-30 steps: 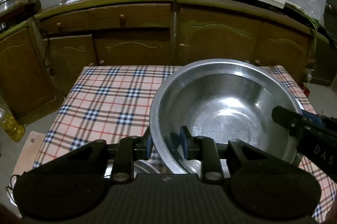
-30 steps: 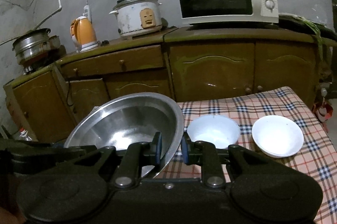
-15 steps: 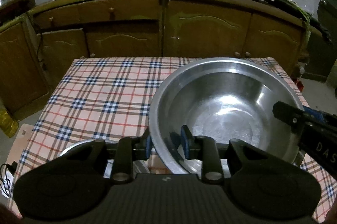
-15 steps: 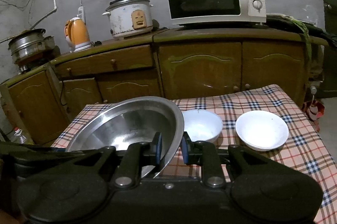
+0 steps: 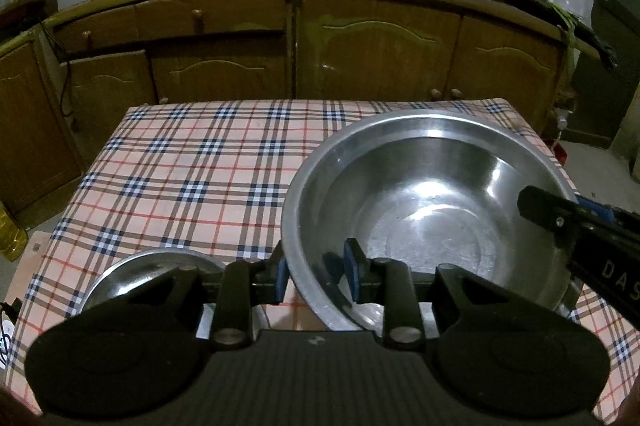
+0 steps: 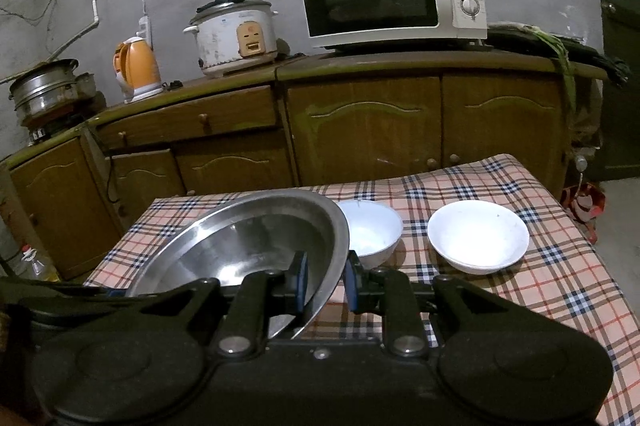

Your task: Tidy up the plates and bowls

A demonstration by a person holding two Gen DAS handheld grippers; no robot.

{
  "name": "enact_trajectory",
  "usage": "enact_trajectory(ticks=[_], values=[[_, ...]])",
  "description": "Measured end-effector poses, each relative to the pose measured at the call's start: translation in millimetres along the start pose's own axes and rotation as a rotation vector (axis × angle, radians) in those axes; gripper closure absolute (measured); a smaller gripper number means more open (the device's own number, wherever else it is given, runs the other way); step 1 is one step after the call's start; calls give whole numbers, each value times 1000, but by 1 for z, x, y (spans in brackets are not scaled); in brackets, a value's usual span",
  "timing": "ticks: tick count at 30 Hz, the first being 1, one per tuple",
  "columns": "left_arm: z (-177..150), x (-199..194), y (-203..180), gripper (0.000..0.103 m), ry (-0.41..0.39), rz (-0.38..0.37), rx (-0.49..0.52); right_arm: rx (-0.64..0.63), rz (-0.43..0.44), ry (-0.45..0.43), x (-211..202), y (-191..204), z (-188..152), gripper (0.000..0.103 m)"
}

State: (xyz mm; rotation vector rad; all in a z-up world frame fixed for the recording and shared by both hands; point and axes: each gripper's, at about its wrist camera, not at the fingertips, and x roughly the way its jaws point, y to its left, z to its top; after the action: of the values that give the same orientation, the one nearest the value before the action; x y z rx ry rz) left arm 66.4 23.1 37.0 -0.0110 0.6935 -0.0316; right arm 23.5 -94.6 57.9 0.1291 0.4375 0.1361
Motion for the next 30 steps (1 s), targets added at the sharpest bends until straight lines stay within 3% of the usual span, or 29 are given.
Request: enact_trajectory(ticks=[30], values=[[-27,-2,-34,73,35,-77,41,27,-59,1,-35,-38,-27,77]])
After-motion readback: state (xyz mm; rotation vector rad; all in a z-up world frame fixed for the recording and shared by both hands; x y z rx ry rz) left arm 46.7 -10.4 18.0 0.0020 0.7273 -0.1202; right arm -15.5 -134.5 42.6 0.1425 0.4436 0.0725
